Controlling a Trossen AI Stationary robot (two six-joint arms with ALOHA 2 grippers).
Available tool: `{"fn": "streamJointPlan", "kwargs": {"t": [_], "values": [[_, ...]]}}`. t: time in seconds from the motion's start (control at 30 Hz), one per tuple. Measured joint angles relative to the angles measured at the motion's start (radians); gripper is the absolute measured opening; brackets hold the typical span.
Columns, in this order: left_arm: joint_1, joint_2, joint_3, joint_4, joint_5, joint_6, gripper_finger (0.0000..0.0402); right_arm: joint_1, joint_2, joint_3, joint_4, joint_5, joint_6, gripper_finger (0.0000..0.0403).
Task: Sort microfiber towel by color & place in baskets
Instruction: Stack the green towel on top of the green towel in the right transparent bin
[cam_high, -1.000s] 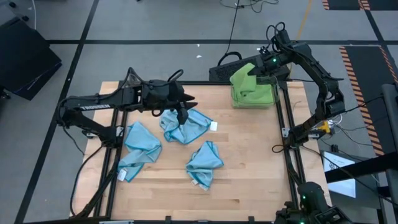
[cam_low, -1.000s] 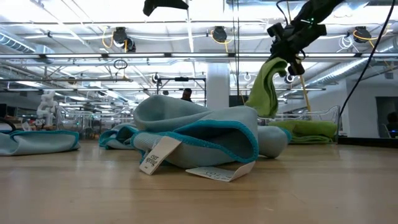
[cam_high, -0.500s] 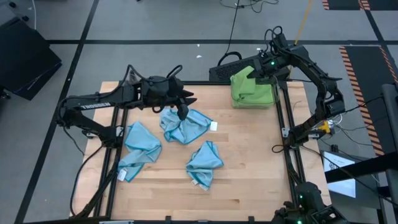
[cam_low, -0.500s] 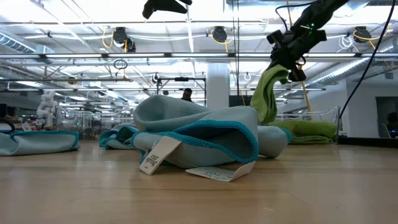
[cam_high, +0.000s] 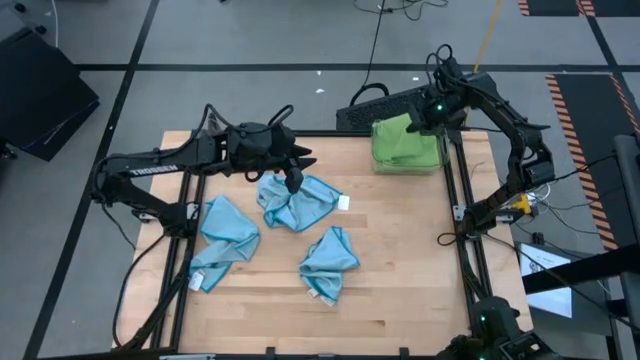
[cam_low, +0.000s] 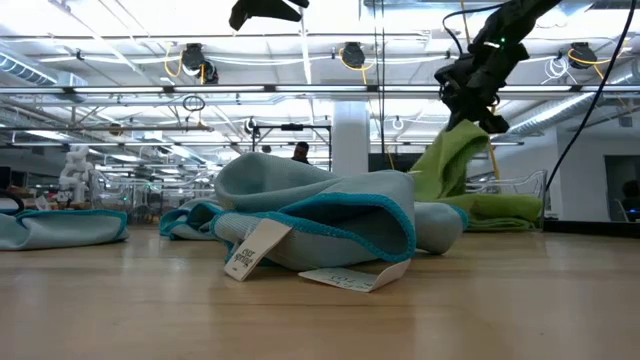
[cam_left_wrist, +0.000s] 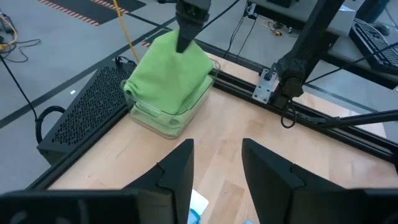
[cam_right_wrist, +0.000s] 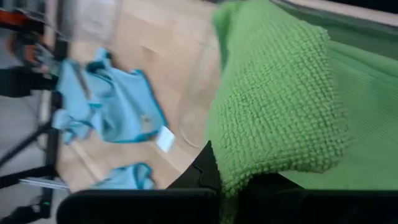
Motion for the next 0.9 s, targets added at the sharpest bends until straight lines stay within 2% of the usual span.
{"fn": "streamJointPlan", "kwargs": {"t": [0.2, 0.53, 0.9], "values": [[0.0, 0.0, 0.0, 0.0, 0.0, 0.005, 0.0136, 0.0, 0.0, 0.0, -0.041, 0.089, -0.031, 0.0002], [0.0, 0.0, 0.0, 0.0, 0.0, -0.017, 0.0136, 0.0, -0.001, -0.005, -0.101, 0.356, -0.097, 0.0002], [0.005, 0.0, 0.0, 0.0, 0.001, -0.014, 0.0136, 0.001, -0.001, -0.164, -0.027, 0.392, -0.105, 0.0006]]}}
